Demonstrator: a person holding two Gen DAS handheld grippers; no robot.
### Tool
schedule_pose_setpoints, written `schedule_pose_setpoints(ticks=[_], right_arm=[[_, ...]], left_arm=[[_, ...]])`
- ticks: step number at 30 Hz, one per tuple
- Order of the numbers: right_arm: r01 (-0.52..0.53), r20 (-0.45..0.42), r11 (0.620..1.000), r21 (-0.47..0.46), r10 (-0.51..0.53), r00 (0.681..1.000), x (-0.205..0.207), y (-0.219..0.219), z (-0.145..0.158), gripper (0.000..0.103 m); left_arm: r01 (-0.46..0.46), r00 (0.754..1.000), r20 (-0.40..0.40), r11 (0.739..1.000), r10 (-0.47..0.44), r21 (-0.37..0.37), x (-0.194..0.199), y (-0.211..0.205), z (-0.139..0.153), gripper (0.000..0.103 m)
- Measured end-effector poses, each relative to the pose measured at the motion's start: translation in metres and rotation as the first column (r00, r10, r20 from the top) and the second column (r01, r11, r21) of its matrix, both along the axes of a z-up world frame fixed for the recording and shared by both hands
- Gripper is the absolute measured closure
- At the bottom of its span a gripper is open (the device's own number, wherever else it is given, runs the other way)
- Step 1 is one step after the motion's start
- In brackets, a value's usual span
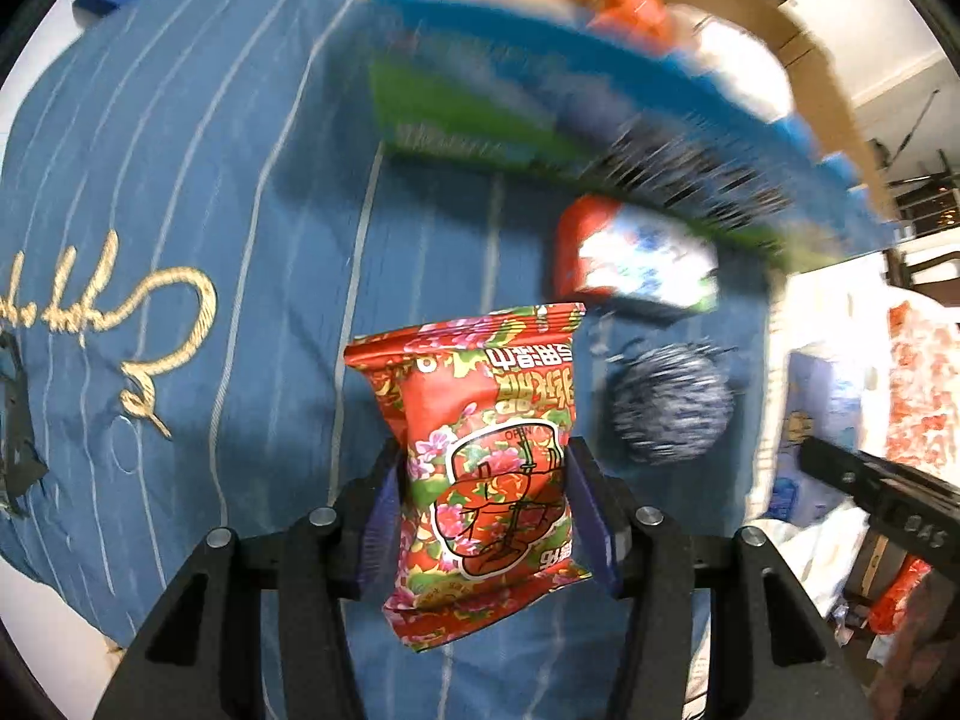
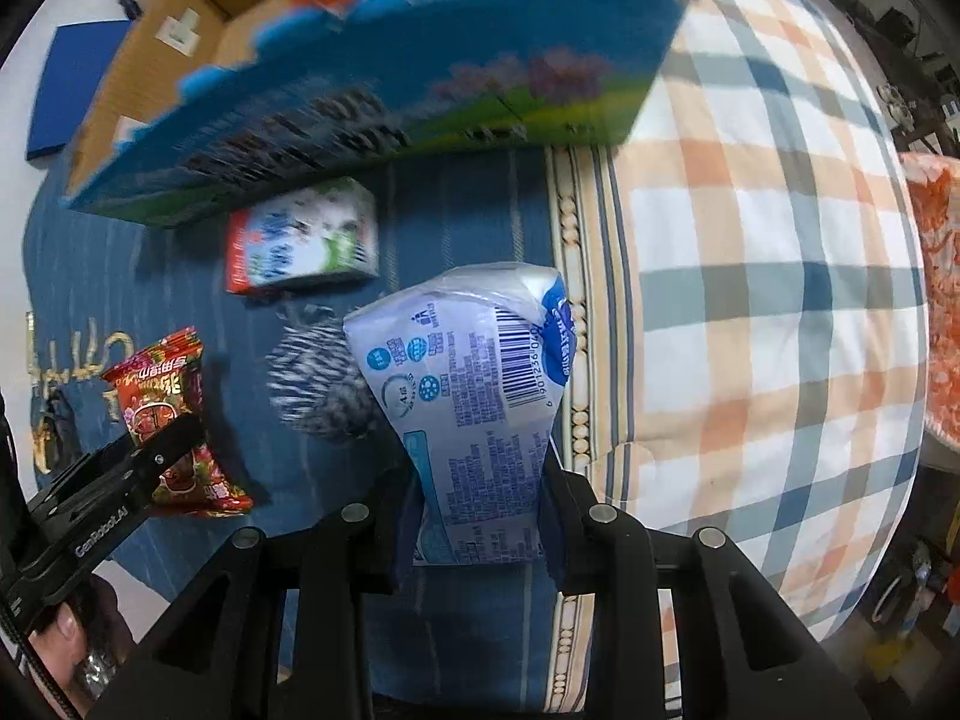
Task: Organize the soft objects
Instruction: 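Lower both packs into the box and open both tools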
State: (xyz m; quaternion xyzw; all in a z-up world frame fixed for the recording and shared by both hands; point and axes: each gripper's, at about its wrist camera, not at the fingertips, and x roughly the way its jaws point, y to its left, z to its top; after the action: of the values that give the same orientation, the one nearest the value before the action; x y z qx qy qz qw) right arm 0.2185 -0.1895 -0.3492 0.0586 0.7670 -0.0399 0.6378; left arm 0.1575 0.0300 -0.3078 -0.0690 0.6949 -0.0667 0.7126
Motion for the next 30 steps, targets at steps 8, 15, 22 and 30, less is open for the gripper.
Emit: schedule_pose_setpoints(ticks=[8,15,22,30], right_arm=[[-0.017,0.150,0.998,0.057,0.008,0.989,0.013,0.013,0.079,0.068],[-0.030,0.265,0.999,0.027,0.021,0.964,0.043,0.020,0.138,0.068],[-0.029,0.305,0.999,0.036,0.017,0.952,0.062,0.022,0.159,0.068],[-0.034,0.328,0.998,0.052,0.015,0.945,0.089,0.022,0.168,0.068]], left_arm=[[0.050,0.976,0.214,0.994,-0.027,-0.102,0.007,-0.006,0.120,0.054],[0.072,0.935,0.349,0.997,-0.057,-0.028,0.037,-0.027,0.171,0.054],[0.072,0.920,0.389,0.995,-0.042,-0.062,0.056,-0.035,0.177,0.054],[0.068,0.916,0.399,0.997,-0.044,-0.046,0.085,-0.044,0.172,0.054]])
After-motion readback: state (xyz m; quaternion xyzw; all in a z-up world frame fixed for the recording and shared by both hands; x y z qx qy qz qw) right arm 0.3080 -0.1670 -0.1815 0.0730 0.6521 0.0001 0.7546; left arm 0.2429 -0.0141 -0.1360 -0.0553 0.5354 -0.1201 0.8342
